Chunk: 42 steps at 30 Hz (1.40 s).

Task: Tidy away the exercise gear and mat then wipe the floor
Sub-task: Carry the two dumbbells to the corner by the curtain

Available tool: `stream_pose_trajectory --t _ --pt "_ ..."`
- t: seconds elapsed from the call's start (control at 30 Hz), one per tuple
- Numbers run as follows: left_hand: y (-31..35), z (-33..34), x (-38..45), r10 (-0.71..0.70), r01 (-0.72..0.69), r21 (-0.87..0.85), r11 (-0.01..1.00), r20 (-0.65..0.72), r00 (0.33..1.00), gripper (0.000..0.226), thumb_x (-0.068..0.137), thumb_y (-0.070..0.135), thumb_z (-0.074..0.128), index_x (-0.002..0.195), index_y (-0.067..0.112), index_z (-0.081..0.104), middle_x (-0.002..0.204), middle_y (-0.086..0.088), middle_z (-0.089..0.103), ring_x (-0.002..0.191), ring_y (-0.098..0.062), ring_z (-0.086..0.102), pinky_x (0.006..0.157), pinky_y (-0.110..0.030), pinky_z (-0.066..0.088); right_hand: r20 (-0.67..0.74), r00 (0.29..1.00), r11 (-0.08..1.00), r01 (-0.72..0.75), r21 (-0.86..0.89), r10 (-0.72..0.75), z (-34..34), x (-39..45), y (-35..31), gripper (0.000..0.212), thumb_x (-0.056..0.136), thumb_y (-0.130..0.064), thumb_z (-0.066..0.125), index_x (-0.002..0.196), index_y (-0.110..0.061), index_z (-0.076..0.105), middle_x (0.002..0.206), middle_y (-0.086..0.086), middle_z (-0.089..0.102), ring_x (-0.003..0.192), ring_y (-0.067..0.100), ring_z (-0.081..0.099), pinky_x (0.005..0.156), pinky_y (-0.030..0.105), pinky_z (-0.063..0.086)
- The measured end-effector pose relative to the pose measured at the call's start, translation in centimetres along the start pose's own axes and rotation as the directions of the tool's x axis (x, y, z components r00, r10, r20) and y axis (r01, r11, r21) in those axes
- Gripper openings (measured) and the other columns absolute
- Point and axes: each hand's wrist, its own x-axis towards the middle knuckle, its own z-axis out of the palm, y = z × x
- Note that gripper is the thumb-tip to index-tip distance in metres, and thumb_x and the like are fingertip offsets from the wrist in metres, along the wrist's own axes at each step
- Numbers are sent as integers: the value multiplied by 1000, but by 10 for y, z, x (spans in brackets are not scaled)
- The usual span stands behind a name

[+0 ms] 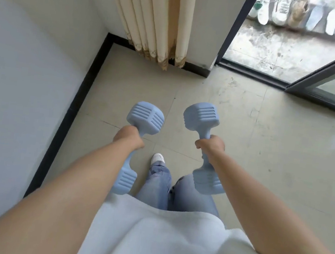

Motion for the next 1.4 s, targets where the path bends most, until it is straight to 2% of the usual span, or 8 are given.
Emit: stream_pose_trajectory --t 0.17,0.33,0.73,0.9,1.03,1.2,1.33,1.4 --pt "60 -47 78 -7 7 -3 1000 16 1000 11 87 13 59 95 9 52 90 -7 51 100 -28 62 70 -25 40 8 1000 998 3 65 -4 -20 86 -57 27 82 -3 51 61 -12 37 59 2 37 51 15 33 47 22 26" --pt "114 -46 181 -12 11 40 999 28 1000 28 86 13 60 112 3 56 110 -14 64 106 -29 63 78 -31 48 7 1000 999 -10 42 9 -19 208 -84 19 80 -3 50 65 -10 39 60 2 35 55 19 33 51 24 26" --pt "152 86 488 112 -136 335 932 90 990 32 92 11 51 124 10 52 129 -9 58 120 -27 57 92 -33 48 -17 996 965 76 -252 -83 58 512 -64 17 76 -6 55 68 -11 41 58 2 41 65 26 46 58 26 35" --pt "151 130 595 198 -209 435 876 71 978 38 93 5 45 130 11 48 134 -10 54 124 -28 54 95 -33 46 -37 978 914 180 -363 -207 94 616 -70 26 79 -6 56 63 -12 36 57 1 37 49 16 34 45 22 24" --pt "148 143 645 296 -264 503 823 17 955 37 93 3 44 128 13 49 135 -11 53 126 -28 53 96 -35 45 -71 931 843 290 -453 -358 108 675 -97 13 80 -6 57 79 -6 45 66 5 46 61 22 44 50 25 30" --pt "143 142 674 373 -317 556 769 12 928 34 92 4 46 125 13 51 131 -10 54 125 -28 53 96 -36 45 -75 864 730 372 -573 -498 118 716 -133 32 80 -7 59 59 -13 35 58 1 38 64 23 42 44 25 26" --pt "151 144 678 399 -347 575 741 39 916 37 92 1 44 127 13 49 129 -11 53 124 -28 52 94 -35 45 -81 808 641 398 -656 -584 121 726 -156 5 81 -5 57 86 -6 58 82 7 50 72 22 46 45 23 27" --pt "157 146 680 415 -358 585 727 40 909 38 93 1 43 128 13 48 129 -11 52 124 -28 52 94 -35 45 -73 792 601 397 -694 -607 120 731 -163 23 83 -4 57 105 -6 61 101 11 54 78 23 49 55 26 36"
